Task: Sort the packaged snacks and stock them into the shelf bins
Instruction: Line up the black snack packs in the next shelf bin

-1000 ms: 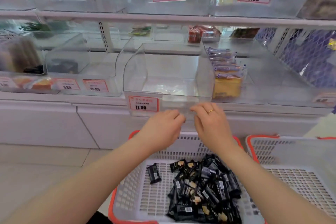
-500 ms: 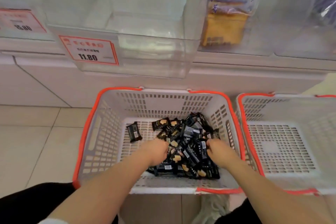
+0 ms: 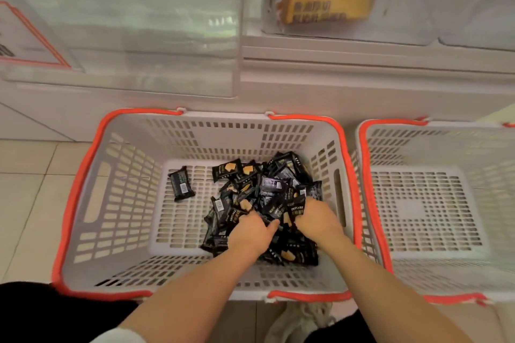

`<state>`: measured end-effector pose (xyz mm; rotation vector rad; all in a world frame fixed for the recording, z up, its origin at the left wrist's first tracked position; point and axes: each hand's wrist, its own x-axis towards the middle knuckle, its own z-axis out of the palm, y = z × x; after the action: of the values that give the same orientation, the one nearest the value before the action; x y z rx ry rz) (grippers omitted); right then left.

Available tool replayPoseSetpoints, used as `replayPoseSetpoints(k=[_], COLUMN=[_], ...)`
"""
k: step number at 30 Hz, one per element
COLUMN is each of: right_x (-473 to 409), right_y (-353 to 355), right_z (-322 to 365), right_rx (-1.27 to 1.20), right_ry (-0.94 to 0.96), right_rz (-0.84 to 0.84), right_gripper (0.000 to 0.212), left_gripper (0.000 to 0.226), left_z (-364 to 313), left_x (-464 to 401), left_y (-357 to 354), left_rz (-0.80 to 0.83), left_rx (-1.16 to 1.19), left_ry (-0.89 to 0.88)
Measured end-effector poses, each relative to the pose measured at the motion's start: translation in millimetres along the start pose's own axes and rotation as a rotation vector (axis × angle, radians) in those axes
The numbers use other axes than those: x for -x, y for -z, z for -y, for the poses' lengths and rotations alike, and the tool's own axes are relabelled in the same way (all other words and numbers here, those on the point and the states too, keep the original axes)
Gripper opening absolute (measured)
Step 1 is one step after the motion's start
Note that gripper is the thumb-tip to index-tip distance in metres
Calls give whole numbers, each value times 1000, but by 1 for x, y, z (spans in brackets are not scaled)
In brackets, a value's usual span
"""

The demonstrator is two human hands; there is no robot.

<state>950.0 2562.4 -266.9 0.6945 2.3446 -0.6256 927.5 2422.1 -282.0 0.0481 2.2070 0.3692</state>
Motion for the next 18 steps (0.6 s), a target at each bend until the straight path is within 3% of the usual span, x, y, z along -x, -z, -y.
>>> replayPoseSetpoints(k=[2, 6, 9, 11, 14, 18], right_x=[0, 8, 9, 6, 6, 9], right_y=[8, 14, 9, 6, 6, 5], right_z=[-9, -19, -23, -23, -23, -22], right_rx=[-233, -832, -949, -959, -925, -866], right_ry=[13, -101, -151, -206, -235, -152], right_rz=[37, 115, 154, 159, 138, 44], right_gripper=[13, 28, 34, 41, 26, 26], left_gripper=[68, 72, 75, 75, 70, 42], left_z=[-12, -27, -28, -27, -20, -2], left_x=[-7, -22, -26, -30, -33, -21], left_y=[-10, -21, -21, -17, -12, -24], left_rz=[8, -39, -88, -58, 14, 17], left_rx=[92, 265, 314, 183, 10, 37], left_ry=[125, 340, 481, 459, 323, 58])
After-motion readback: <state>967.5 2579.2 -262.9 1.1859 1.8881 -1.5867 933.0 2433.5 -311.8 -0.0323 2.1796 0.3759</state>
